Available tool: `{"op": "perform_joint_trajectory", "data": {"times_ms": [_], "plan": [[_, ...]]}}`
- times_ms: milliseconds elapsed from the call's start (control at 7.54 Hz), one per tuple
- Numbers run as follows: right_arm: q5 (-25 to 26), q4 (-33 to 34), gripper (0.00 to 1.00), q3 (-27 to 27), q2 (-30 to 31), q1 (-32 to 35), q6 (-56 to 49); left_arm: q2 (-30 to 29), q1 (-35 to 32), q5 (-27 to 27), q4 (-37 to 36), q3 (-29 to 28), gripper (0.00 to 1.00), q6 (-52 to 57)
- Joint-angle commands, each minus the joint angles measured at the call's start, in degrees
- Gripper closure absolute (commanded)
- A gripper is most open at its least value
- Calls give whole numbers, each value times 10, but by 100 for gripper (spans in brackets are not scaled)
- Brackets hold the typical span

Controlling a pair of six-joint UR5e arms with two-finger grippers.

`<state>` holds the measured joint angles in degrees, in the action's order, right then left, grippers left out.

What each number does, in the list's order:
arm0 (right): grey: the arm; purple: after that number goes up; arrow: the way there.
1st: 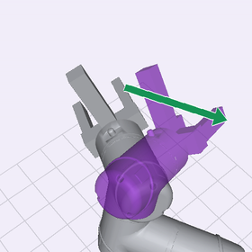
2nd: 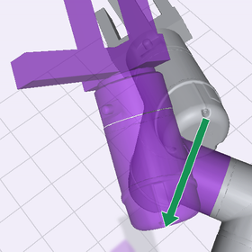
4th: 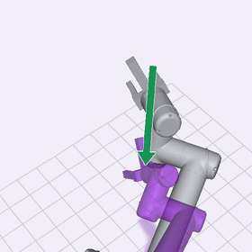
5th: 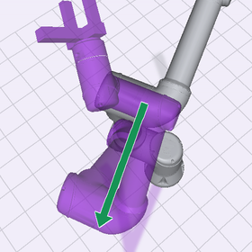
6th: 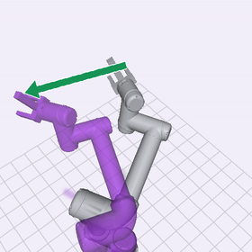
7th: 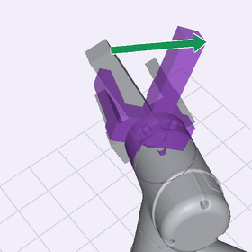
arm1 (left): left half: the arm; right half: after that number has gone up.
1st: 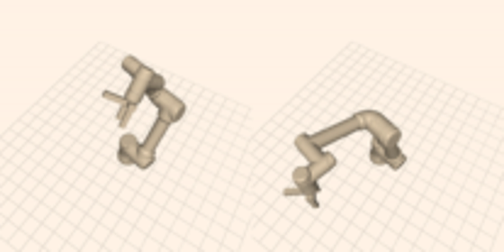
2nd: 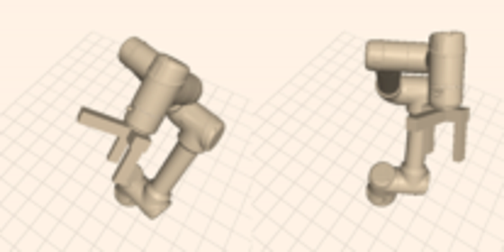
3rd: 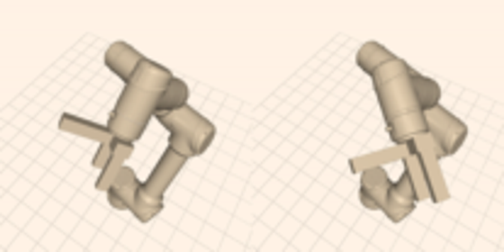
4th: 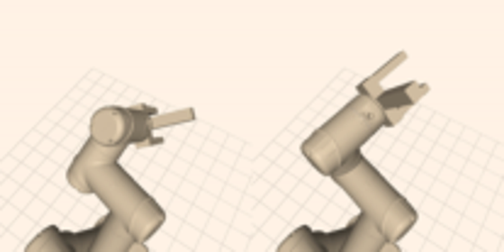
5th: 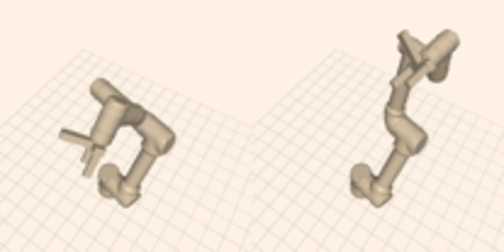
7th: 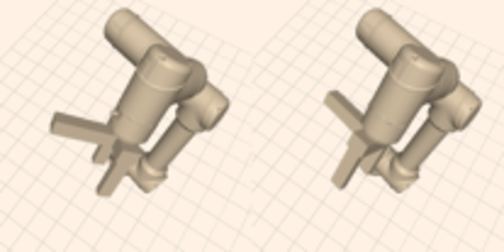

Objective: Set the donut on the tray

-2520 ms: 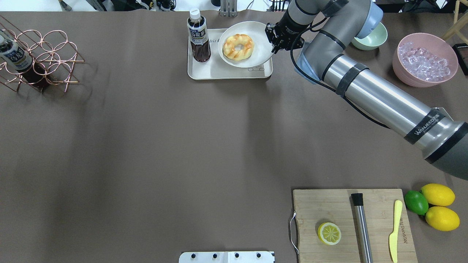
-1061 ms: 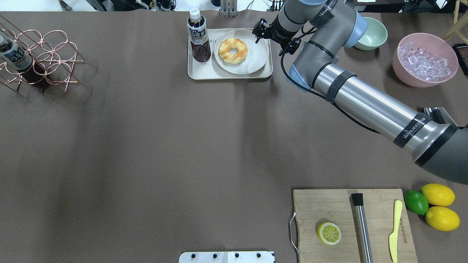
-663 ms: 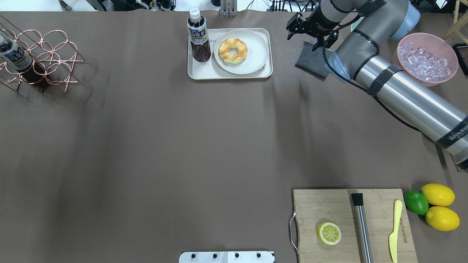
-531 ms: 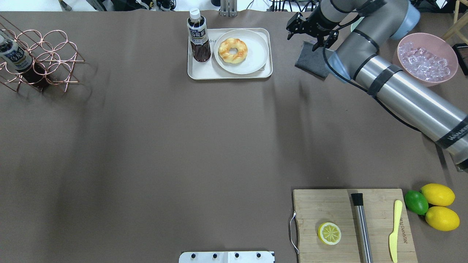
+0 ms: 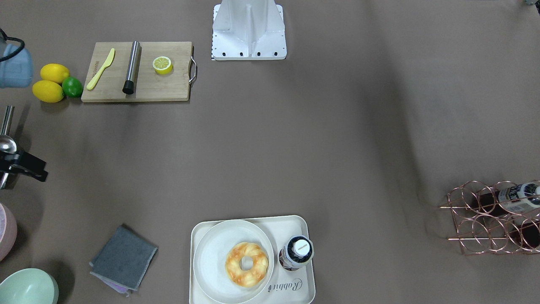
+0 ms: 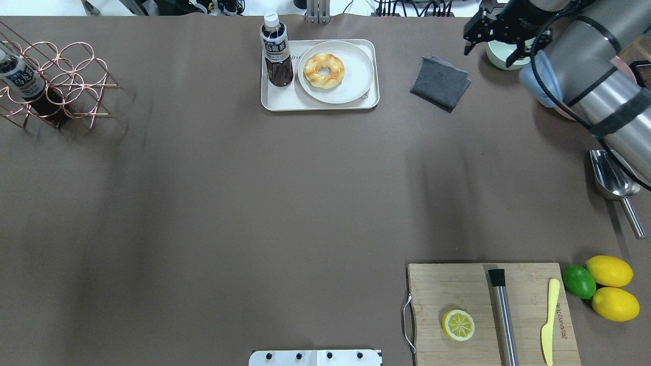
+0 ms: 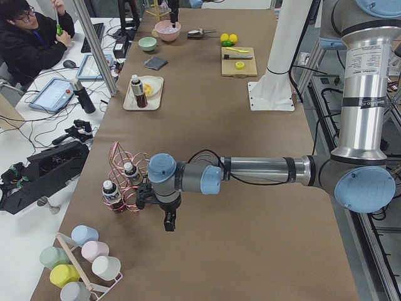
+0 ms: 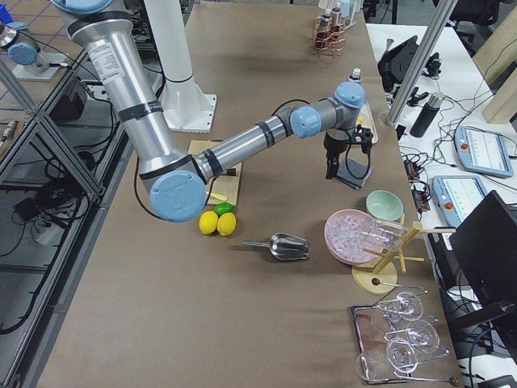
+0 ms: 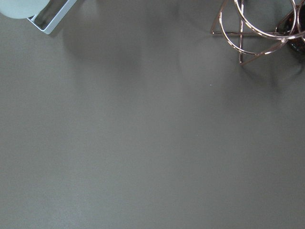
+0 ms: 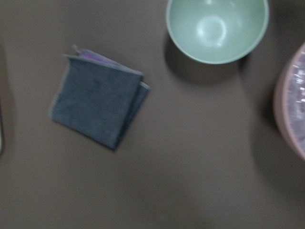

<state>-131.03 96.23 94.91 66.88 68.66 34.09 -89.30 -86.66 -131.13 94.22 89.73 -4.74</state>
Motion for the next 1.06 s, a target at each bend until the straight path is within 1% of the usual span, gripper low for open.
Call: {"op": "perform_joint_trajectory", "data": {"times_ms": [0,133,265,398,663,929], "plan": [[-1,25,0,18,122,69,-213,0,0,0,0,0,2,1],[4,25,0,17,157,85,-247,0,0,1,0,-1,2,1],[5,21,0,16,190,96,-283,0,-1,14,0,1,2,1],[5,21,0,16,210,112,-315,0,0,26,0,0,2,1],[5,21,0,8,223,146,-352,0,0,38,0,0,2,1],[5,21,0,-20,225,176,-399,3,0,38,0,2,2,1]]}}
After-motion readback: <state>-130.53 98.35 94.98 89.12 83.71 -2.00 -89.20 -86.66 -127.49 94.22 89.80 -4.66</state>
